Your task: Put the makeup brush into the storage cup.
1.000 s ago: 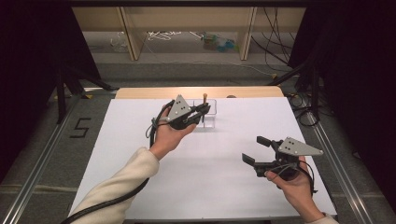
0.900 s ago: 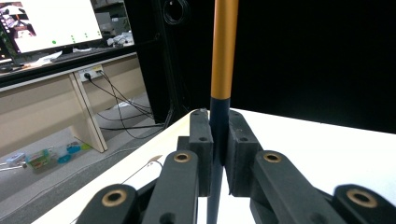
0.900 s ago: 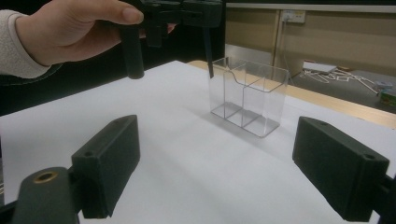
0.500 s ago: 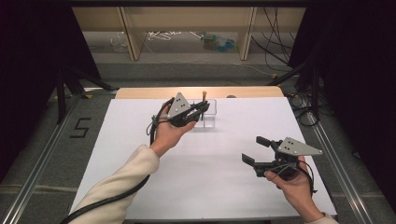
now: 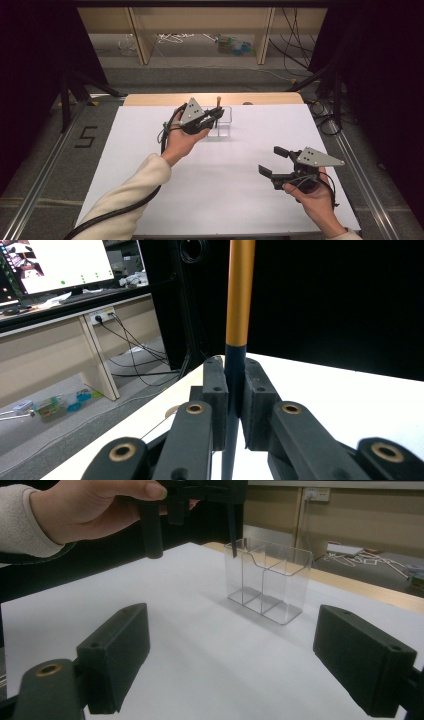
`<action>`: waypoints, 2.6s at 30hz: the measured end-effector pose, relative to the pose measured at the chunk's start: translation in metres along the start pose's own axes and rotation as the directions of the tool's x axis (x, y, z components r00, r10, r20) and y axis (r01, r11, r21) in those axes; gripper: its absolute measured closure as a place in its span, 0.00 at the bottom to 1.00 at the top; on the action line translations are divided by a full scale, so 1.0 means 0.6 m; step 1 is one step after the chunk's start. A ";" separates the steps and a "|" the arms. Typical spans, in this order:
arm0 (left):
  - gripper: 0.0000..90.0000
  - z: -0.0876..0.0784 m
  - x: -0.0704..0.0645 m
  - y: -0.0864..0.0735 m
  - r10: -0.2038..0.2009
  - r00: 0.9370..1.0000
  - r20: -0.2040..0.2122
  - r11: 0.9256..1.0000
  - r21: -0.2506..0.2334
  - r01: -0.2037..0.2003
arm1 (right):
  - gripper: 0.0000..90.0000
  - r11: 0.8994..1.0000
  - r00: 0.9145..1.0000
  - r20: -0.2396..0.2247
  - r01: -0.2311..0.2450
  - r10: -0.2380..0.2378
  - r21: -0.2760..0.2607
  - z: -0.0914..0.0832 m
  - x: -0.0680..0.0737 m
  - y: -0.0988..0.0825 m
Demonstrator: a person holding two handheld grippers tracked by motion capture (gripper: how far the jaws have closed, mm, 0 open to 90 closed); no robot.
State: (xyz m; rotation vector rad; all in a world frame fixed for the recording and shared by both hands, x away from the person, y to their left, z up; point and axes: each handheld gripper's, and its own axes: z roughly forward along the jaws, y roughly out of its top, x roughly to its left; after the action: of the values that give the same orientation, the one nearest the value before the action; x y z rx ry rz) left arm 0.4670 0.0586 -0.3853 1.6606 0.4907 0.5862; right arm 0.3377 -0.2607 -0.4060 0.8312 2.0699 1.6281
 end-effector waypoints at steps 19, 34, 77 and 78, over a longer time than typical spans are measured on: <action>0.92 0.008 0.013 0.003 -0.005 1.000 -0.011 1.000 -0.001 0.005 | 0.18 1.000 1.000 0.001 -0.010 0.010 0.005 0.000 0.000 -0.001; 0.92 0.019 0.021 0.002 -0.001 1.000 -0.023 1.000 0.009 0.002 | 0.18 1.000 1.000 0.004 -0.009 0.009 0.006 0.000 -0.001 -0.001; 0.92 0.039 0.038 0.014 0.019 1.000 -0.023 1.000 0.021 -0.019 | 0.18 0.999 0.999 -0.008 -0.032 0.032 0.024 0.002 0.000 -0.002; 0.92 0.039 0.039 0.014 0.022 1.000 -0.022 1.000 0.021 -0.021 | 0.18 0.999 0.999 -0.009 -0.032 0.032 0.025 0.002 0.000 -0.002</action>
State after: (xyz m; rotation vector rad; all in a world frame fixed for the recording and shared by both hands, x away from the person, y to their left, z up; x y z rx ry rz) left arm 0.5000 0.0535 -0.3774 1.6821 0.4970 0.6180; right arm 0.3379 -0.2600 -0.4075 0.8713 2.0972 1.6290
